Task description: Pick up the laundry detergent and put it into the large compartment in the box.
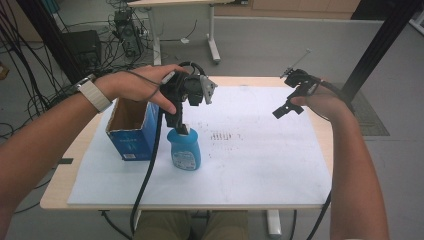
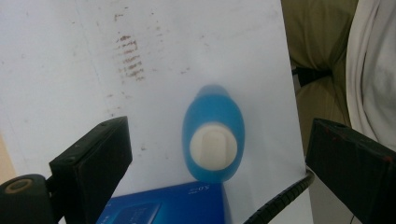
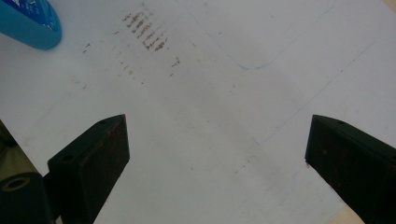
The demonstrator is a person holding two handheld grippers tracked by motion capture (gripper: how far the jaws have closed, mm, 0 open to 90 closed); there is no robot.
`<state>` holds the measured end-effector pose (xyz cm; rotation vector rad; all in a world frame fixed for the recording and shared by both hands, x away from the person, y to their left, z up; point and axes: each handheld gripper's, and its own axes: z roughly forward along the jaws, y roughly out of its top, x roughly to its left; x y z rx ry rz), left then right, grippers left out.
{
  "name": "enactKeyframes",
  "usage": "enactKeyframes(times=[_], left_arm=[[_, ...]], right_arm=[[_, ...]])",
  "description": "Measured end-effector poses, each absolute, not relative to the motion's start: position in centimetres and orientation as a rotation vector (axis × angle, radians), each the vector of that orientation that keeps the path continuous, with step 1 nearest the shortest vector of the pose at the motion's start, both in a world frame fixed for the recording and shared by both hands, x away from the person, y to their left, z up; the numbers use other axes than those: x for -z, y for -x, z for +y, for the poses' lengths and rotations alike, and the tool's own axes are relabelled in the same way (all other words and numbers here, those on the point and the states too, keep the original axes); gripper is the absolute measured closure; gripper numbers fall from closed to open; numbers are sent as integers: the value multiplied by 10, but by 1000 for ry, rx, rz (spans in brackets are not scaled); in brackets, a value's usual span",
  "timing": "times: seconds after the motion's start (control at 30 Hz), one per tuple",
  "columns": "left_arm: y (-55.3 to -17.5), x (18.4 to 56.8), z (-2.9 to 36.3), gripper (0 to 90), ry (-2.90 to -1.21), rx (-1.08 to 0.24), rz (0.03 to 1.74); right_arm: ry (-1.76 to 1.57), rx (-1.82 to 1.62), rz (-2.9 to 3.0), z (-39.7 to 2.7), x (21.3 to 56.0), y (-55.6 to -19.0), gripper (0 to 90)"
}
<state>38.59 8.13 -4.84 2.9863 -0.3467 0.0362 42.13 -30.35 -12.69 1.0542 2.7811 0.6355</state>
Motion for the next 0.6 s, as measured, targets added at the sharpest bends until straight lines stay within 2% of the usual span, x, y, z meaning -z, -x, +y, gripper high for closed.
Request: enactKeyframes(times=[0.6], left_arm=[[-390,60,88,78,-2983,-29,-364]], right_arm=[[-1062,-640,2783,-304,130,-422,63]])
